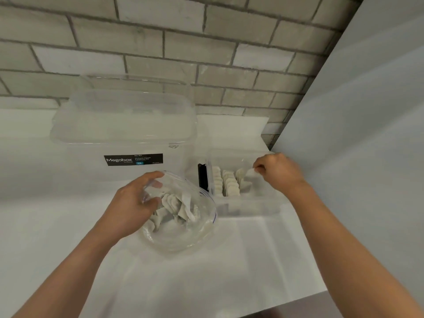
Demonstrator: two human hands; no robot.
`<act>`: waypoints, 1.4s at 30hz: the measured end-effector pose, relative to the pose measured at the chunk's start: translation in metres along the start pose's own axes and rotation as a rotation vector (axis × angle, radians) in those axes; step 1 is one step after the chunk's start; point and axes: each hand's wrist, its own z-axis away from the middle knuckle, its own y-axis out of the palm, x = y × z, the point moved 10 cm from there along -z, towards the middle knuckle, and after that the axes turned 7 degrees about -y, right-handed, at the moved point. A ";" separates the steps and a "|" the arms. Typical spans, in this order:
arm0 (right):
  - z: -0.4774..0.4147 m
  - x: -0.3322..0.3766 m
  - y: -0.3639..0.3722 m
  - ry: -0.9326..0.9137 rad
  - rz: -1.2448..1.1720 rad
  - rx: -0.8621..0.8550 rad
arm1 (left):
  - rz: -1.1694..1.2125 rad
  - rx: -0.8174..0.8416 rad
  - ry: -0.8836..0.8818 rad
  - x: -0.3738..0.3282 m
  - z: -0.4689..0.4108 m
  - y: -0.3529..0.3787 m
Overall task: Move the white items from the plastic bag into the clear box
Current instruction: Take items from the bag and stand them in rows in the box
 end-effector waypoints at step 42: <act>0.043 0.234 0.095 -0.303 -0.038 0.135 | -0.025 0.064 0.101 -0.002 0.010 0.005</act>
